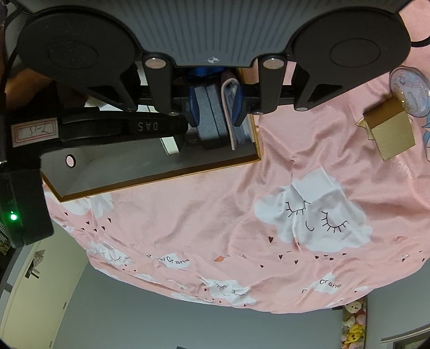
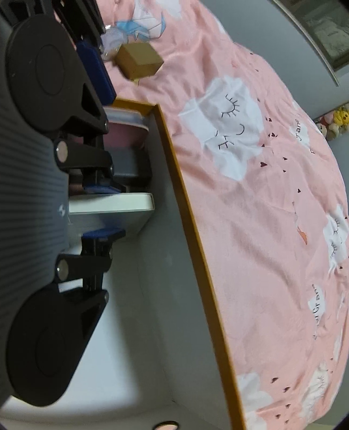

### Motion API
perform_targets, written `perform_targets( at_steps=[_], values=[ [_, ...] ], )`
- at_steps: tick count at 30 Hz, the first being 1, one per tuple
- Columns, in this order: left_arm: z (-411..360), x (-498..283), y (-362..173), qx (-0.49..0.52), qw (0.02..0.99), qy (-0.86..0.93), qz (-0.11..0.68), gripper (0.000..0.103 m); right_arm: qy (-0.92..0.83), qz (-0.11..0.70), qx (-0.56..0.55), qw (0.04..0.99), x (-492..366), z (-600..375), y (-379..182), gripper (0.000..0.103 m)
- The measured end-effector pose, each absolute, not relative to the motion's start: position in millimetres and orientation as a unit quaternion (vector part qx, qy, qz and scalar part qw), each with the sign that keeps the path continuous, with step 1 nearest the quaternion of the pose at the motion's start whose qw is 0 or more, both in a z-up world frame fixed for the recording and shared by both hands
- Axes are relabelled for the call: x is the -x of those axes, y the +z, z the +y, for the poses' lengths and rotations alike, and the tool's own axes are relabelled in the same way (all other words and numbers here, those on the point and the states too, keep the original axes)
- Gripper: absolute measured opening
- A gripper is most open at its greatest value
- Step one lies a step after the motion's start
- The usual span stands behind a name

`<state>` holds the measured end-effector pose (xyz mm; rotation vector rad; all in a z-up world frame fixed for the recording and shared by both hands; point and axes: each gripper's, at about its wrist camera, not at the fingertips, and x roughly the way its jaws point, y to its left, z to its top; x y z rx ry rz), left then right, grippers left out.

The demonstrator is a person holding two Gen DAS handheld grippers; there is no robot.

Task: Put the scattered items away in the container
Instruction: 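Lower both held boxes into the orange box, then open both tools to release the boxes, then move both tools back to the glass jar and gold cube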

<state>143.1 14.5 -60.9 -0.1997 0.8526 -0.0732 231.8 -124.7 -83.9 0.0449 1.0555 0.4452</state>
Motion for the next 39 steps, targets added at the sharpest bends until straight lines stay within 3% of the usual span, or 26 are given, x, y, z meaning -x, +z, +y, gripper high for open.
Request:
perform_targets(
  at_steps=[18, 24, 31, 39],
  values=[
    [38, -128, -51, 0.124, 0.909, 0.009, 0.397, 0.032, 0.217, 0.483, -0.031, 0.848, -210, -135, -74, 0.028],
    [49, -116, -45, 0.125, 0.912, 0.048, 0.389, 0.033, 0.199, 0.433, -0.009, 0.879, -193, -138, -52, 0.03],
    [54, -97, -33, 0.093, 0.92, 0.071, 0.375, 0.036, 0.206, 0.347, 0.008, 0.915, -161, -134, -24, 0.056],
    [84, -72, -24, 0.109, 0.909, 0.093, 0.391, 0.036, 0.259, 0.297, 0.039, 0.918, -125, -111, -9, 0.069]
  ],
)
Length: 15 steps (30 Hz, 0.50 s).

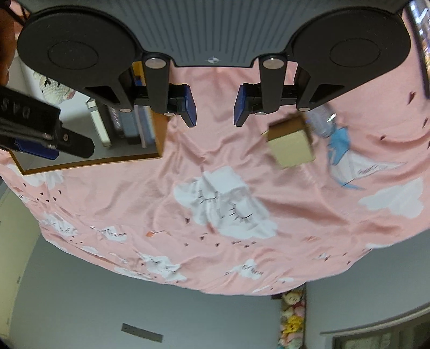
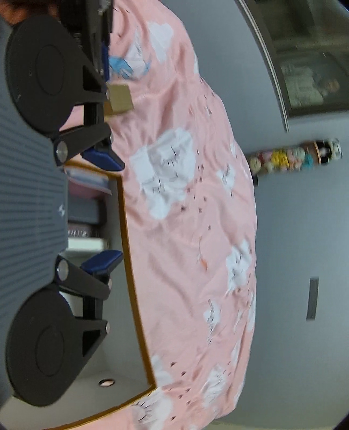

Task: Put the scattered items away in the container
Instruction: 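Move both tools back to the glass jar and gold cube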

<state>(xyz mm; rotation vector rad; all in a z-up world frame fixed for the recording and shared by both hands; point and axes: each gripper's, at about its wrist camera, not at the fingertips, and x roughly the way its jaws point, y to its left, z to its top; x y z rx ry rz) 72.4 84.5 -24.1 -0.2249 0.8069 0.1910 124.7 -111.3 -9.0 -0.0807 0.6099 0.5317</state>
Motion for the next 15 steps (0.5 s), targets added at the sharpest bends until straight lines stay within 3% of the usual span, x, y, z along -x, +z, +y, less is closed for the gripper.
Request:
perform_targets(
  at_steps=[15],
  values=[
    [164, -48, -22, 0.096, 0.884, 0.16, 0.428, 0.036, 0.364, 0.334, 0.13, 0.859, -112, -34, -23, 0.069]
  ],
)
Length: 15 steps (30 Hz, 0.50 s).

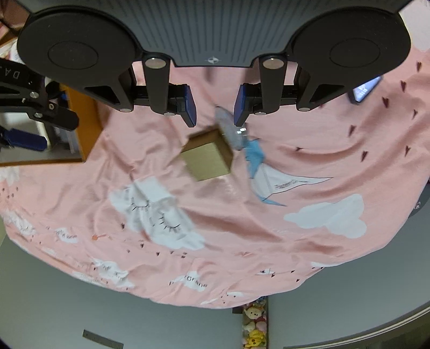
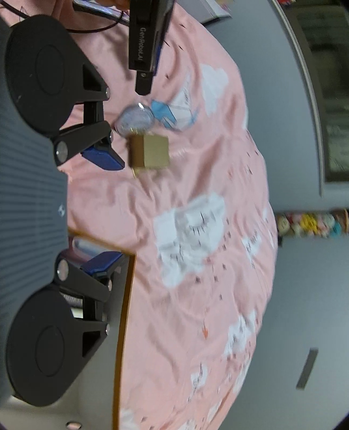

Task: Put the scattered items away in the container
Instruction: 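Move both tools back to the glass jar and gold cube, then grasp the clear glass jar with left tool while right tool grasps the gold cube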

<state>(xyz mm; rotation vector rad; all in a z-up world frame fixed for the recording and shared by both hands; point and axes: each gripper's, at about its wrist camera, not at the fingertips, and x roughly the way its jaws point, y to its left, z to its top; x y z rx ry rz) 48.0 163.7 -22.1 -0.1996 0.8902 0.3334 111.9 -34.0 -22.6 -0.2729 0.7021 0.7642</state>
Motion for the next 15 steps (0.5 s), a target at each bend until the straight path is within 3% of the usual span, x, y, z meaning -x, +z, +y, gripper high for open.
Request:
perform_targets(
  at_steps=[5, 15],
  values=[
    [180, -52, -28, 0.089, 0.879, 0.156, 0.443, 0.045, 0.403, 0.375, 0.138, 0.823, -124, 2, -38, 0.06],
    [203, -78, -52, 0.117, 0.863, 0.133, 0.473, 0.045, 0.415, 0.421, 0.163, 0.79, -143, 53, -64, 0.055]
  ],
)
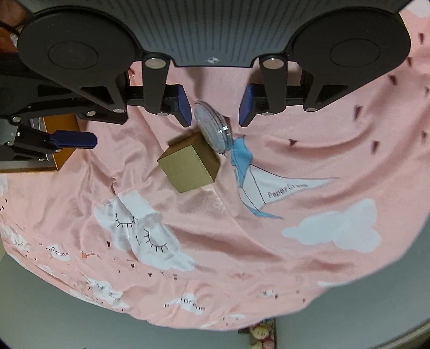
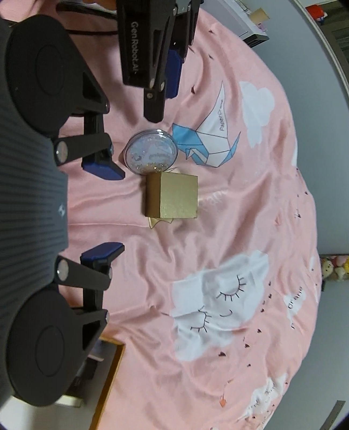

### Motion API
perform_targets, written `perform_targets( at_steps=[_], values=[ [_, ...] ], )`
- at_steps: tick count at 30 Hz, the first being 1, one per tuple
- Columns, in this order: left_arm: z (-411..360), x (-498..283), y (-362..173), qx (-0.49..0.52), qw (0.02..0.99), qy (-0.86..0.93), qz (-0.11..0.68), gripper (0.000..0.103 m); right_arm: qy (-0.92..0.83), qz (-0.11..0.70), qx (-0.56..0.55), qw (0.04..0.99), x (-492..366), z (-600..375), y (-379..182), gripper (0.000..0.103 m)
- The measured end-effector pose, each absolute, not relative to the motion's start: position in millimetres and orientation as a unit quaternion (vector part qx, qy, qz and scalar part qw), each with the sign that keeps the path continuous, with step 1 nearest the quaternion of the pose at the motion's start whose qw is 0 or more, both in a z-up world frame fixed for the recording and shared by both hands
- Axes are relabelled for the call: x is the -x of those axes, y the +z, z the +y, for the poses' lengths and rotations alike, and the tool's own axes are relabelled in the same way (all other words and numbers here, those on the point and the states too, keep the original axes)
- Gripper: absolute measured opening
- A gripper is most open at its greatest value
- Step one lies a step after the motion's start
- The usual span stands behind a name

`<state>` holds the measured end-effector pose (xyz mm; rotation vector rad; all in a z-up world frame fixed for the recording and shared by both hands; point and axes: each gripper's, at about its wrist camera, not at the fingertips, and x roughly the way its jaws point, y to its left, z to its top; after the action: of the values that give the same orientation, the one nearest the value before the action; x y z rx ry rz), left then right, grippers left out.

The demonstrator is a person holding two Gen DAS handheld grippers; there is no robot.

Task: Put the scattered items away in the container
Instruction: 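Grasp the clear glass jar with left tool while right tool grasps the gold cube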

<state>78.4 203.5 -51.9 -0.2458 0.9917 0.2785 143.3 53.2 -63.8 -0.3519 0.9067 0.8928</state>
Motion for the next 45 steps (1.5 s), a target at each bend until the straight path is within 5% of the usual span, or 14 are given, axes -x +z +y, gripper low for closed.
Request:
perform_targets(
  at_steps=[13, 20, 37, 45],
  values=[
    [224, -113, -93, 0.162, 0.829, 0.152, 0.513, 0.039, 0.419, 0.415, 0.166, 0.79, -177, 76, -75, 0.063],
    [223, -115, -99, 0.169, 0.836, 0.142, 0.502, 0.023, 0.425, 0.43, 0.133, 0.785, -200, 89, -77, 0.064],
    [222, -118, -106, 0.172, 0.842, 0.144, 0.49, 0.022, 0.436, 0.479, 0.128, 0.751, -213, 146, -109, 0.07],
    [222, -117, -106, 0.169, 0.845, 0.144, 0.487, 0.022, 0.444, 0.484, 0.129, 0.743, -210, 148, -109, 0.064]
  ],
)
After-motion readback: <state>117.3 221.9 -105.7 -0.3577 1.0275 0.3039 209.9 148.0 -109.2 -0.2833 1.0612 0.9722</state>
